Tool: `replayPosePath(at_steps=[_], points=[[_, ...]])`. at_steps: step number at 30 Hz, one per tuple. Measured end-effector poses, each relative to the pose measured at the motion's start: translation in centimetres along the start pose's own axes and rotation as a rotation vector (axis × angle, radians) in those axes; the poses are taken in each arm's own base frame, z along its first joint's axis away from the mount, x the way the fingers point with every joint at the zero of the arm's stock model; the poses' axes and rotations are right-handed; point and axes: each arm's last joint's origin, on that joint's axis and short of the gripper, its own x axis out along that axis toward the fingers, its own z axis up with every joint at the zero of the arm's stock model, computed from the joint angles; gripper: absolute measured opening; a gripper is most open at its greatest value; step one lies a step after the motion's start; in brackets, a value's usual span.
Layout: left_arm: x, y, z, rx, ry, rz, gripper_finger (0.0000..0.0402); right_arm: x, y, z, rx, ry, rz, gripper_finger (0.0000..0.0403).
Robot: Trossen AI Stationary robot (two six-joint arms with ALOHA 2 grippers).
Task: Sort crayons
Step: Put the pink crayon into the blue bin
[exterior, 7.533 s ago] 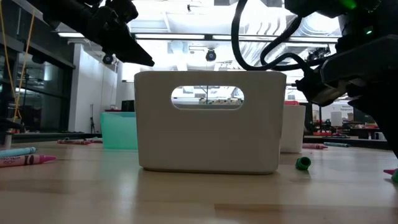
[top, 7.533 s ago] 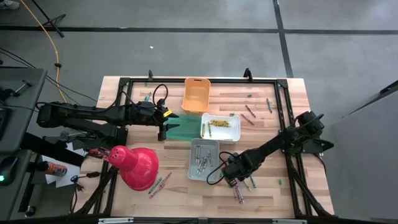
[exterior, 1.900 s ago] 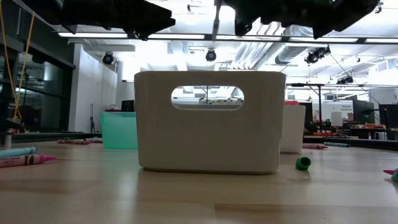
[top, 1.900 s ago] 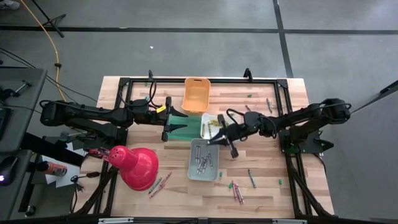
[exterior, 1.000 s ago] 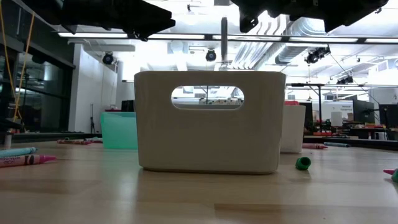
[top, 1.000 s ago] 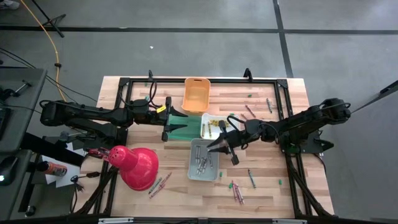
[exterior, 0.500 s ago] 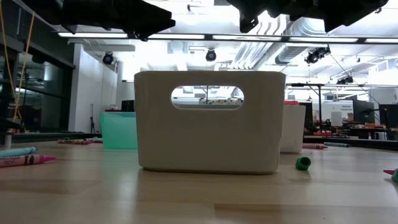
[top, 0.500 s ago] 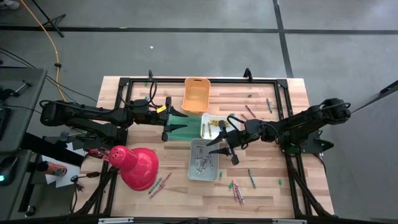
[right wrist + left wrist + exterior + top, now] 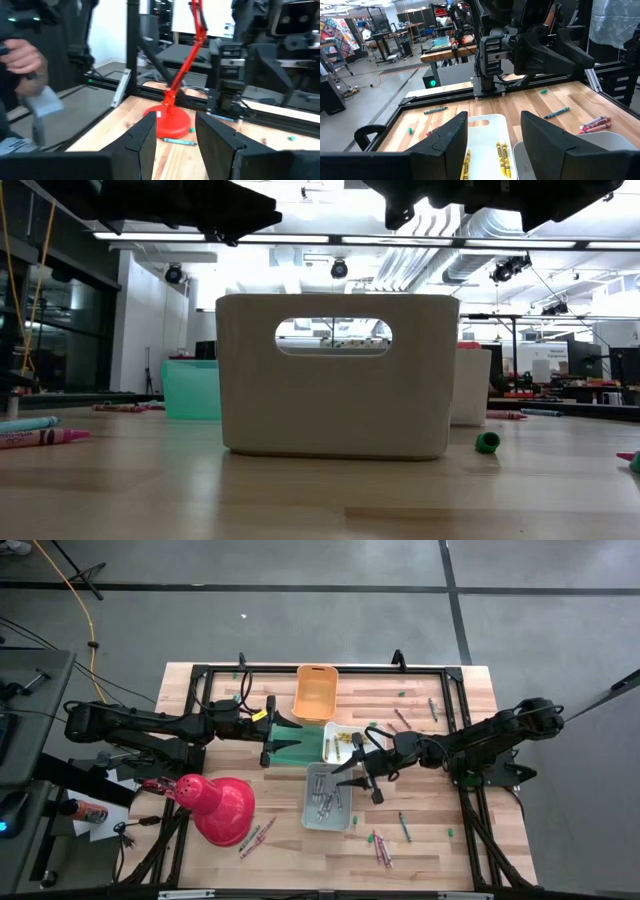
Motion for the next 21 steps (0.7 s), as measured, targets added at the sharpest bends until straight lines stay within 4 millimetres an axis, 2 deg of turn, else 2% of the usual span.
replayPosePath(at_steps=[3,5,10,14,15,17,21], points=[[0.0,0.0,0.0,-0.001,0.000,0.000,0.0170,0.0,-0.3,0.0,-0.039,0.014,-0.107,0.0130],[0.0,0.0,0.0,-0.014,0.000,0.000,0.0170,-0.1,-0.8,0.0,-0.073,0.040,-0.280,0.0130],[0.0,0.0,0.0,-0.026,0.002,-0.001,0.0170,-1.8,-2.4,0.1,-0.017,0.140,-1.009,0.0130],[0.0,0.0,-0.2,-0.028,0.018,-0.004,0.0170,-3.6,-3.1,-1.6,-0.126,0.382,-1.449,0.0130],[0.0,0.0,-0.2,-0.029,0.021,-0.004,0.0170,-4.1,-3.3,-2.2,-0.132,0.418,-1.504,0.0130],[0.0,-0.1,-0.2,-0.032,0.023,-0.004,0.0170,-4.9,-4.1,-3.8,-0.041,0.444,-1.503,0.0130],[0.0,-0.1,-0.2,-0.084,0.024,-0.004,0.0170,-7.6,-7.5,-6.9,0.342,0.637,-1.376,0.0130]])
